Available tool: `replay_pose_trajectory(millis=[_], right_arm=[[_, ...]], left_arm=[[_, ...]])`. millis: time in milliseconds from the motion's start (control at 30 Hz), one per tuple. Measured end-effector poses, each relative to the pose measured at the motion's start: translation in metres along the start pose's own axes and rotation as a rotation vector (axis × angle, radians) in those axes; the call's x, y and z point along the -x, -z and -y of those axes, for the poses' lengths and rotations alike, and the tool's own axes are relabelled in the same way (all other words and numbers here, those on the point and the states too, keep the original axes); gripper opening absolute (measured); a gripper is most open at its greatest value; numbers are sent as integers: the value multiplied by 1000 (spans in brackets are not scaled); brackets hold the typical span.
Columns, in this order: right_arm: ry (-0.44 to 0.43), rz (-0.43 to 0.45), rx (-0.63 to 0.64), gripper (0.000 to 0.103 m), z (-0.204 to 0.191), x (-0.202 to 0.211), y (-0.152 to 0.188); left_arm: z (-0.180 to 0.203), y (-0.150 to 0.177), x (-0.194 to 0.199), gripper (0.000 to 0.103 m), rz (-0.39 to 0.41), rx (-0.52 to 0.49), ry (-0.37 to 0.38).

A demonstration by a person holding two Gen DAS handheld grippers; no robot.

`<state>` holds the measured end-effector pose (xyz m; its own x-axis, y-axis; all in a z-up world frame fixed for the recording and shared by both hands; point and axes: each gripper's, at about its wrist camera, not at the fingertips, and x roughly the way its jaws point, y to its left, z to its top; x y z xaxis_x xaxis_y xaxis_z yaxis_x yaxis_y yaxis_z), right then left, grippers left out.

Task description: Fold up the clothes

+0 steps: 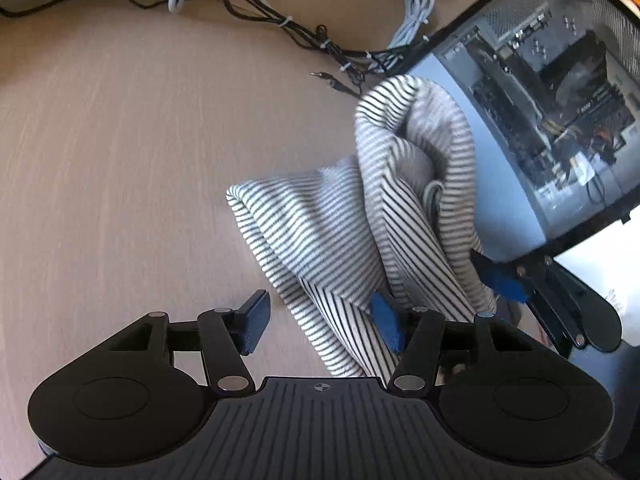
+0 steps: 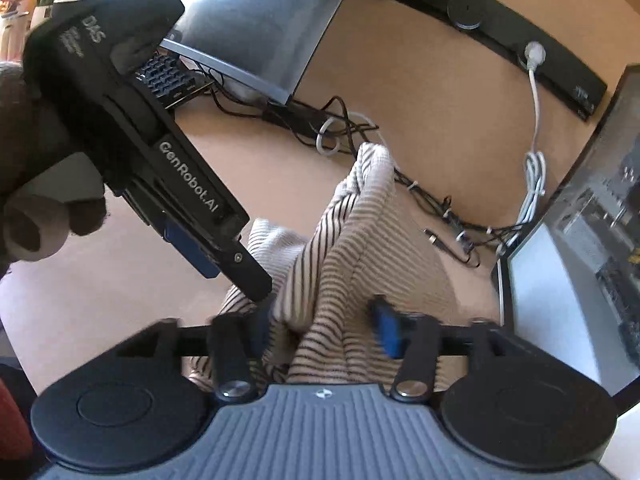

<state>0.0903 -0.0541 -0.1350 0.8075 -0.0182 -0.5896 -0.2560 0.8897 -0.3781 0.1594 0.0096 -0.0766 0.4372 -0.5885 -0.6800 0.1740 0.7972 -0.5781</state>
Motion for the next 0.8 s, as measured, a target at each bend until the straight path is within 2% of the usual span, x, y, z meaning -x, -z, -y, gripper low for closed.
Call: replay_pose_trajectory(millis=[133, 233, 333, 367, 467, 533, 633, 667, 700, 800], right_arm=[[57, 10, 55, 56, -3, -4, 5], [90, 21, 74, 34, 2, -3, 7], [117, 35, 57, 27, 18, 5, 4], [121, 38, 45, 24, 24, 9, 2], [50, 84, -79, 19, 52, 31, -14], [-61, 149, -175, 18, 65, 53, -28], [-164, 167, -184, 16, 56, 63, -36], [-195, 156, -185, 12, 52, 61, -35], [-227, 144, -186, 2, 47, 59, -34], [-266, 116, -188, 0, 36, 49, -29]], left_arm=[[7, 0, -2, 61, -3, -26, -12], [11, 2, -2, 57, -11, -39, 0], [14, 4, -5, 40, -33, -43, 51], [15, 5, -6, 38, -41, -44, 69], [18, 7, -12, 38, -56, -58, 74], [17, 8, -18, 38, -67, -55, 72], [14, 8, -22, 38, -67, -39, 81], [13, 8, -22, 37, -66, -37, 83], [12, 8, -22, 37, -63, -38, 85], [11, 10, -22, 38, -54, -35, 88]])
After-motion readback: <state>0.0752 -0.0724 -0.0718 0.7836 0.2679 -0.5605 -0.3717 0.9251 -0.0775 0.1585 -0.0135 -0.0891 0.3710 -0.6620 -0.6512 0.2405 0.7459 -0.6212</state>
